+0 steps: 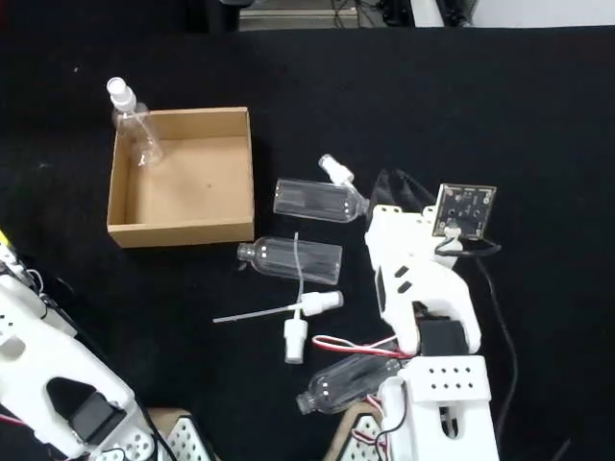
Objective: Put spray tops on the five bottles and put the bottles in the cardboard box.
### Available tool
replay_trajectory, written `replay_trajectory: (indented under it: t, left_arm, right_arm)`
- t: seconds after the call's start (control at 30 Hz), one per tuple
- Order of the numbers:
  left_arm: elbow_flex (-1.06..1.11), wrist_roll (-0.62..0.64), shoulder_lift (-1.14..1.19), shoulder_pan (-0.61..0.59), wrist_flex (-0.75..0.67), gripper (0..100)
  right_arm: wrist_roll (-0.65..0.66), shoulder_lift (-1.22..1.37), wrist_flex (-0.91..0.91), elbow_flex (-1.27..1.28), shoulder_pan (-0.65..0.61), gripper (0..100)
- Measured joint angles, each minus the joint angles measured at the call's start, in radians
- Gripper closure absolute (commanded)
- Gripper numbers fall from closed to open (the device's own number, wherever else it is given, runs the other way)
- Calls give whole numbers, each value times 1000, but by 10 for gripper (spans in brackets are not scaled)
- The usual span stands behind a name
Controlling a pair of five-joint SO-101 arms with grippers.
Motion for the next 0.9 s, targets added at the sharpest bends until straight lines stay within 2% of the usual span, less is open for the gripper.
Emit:
replay_trajectory:
  t: [0.27,0.53,0.9]
  left_arm:
    - [31,0,-2,-8,0,951]
    - [63,-2,-5,-12,-6,729]
    - [124,-5,25,-34,-5,717]
  right_arm:
    - [0,0,0,0,0,963]
    - [0,0,0,0,0,963]
    - [0,0,0,0,2,963]
